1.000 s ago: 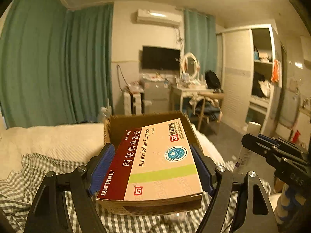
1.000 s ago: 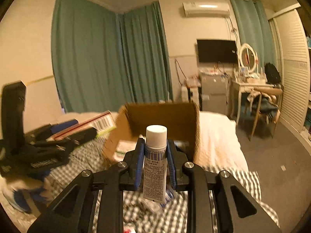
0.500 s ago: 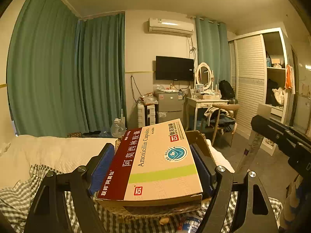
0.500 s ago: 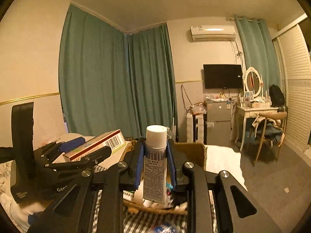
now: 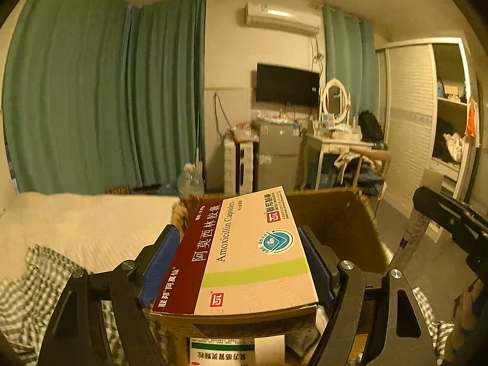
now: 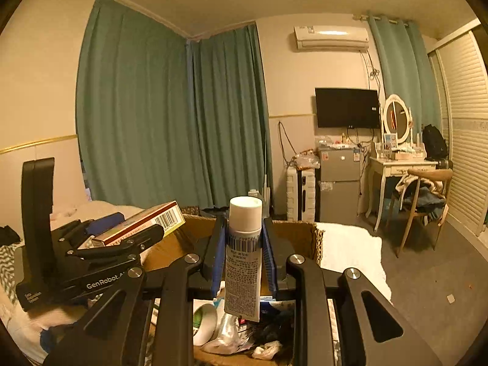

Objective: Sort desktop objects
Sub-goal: 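Carry the amoxicillin box and white tube over the cardboard box, then open both tools to drop the amoxicillin box and tube into the box, then move both tools back toward the water bottle and floss jar on the bed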

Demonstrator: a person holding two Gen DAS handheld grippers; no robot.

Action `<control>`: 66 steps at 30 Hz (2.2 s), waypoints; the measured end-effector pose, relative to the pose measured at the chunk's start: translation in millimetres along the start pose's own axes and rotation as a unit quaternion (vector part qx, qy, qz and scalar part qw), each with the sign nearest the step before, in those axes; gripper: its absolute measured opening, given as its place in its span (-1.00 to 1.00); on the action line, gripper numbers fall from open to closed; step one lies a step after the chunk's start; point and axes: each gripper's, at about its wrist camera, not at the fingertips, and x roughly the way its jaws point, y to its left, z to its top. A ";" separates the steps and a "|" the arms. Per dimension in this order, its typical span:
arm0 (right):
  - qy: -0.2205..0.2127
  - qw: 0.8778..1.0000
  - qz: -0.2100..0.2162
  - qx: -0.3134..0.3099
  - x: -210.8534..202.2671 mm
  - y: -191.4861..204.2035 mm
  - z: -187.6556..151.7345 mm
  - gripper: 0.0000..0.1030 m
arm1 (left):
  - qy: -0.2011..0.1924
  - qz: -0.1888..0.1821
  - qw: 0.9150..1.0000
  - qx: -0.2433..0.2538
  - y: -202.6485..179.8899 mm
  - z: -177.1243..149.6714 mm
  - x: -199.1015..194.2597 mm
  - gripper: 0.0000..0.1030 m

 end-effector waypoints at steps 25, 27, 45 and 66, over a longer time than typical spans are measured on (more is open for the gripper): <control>0.046 0.999 -0.006 0.009 63.0 -14.9 -28.2 0.18 | 0.030 0.000 0.999 -0.012 4.0 -1.5 12.5 0.90; 0.038 0.999 -0.010 0.009 51.9 -13.2 -22.1 0.23 | 0.016 -0.002 1.000 -0.011 2.4 3.8 -4.1 0.97; 0.013 0.999 -0.021 0.042 -96.3 -0.9 19.7 0.73 | -0.048 0.032 0.998 -0.016 -9.4 26.7 -145.3 1.00; -0.009 0.997 -0.074 0.015 -261.4 16.4 43.8 0.83 | -0.054 0.067 0.996 -0.039 5.9 -0.7 -250.5 1.00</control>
